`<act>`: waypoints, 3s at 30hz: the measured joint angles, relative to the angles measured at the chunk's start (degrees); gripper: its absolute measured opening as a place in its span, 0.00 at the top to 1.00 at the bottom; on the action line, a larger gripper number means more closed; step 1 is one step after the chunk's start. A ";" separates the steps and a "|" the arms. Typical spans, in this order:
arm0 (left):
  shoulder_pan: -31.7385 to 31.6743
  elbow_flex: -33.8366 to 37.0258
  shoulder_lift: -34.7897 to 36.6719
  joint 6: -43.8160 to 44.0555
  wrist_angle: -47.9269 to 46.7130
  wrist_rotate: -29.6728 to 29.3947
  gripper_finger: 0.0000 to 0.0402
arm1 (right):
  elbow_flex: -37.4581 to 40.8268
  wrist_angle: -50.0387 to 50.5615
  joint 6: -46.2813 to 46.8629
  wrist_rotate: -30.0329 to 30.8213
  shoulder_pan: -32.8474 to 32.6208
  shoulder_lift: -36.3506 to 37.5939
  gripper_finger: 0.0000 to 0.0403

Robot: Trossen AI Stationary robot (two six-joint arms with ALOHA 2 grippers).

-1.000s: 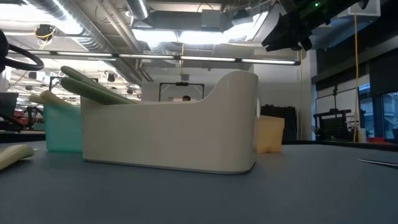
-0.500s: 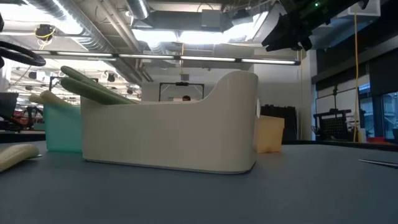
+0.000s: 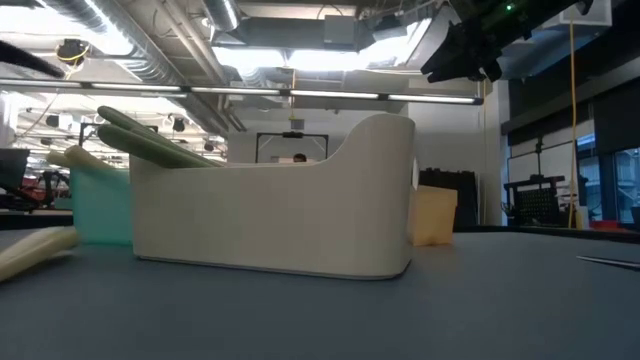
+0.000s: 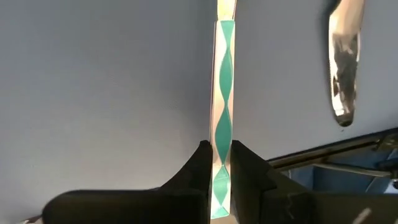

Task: Sort silverware by color (type)
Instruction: Put the blue table knife into the orange bin

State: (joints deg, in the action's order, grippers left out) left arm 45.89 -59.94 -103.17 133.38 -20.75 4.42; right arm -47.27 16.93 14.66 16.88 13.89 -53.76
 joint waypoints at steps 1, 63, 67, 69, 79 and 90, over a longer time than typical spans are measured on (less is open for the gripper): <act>0.09 0.00 0.33 0.03 -0.27 -0.48 0.93 | 0.00 0.00 0.02 0.01 0.02 -0.02 0.68; -14.64 -0.04 25.21 -31.59 -17.66 -44.45 0.92 | -0.02 -0.92 0.07 -15.42 0.00 -0.02 0.68; -19.39 -0.04 25.21 -40.56 -14.27 -44.58 0.92 | -0.02 -3.36 0.19 -15.61 -0.01 -0.96 0.68; -21.53 -0.04 25.21 -45.19 -11.96 -45.46 0.92 | -0.02 -6.08 1.45 -16.66 -0.02 -2.16 0.68; -31.02 -0.04 25.21 -67.28 -0.12 -46.00 0.92 | -0.09 -27.06 3.30 -27.99 -0.07 -13.33 0.68; -36.66 -0.04 25.07 -75.55 3.89 -46.97 0.92 | -0.06 -49.51 3.32 -32.93 -0.07 -25.83 0.68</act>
State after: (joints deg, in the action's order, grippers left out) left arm 9.22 -59.99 -78.10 57.83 -16.86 -42.55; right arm -47.33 -32.58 17.98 -16.05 13.82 -79.58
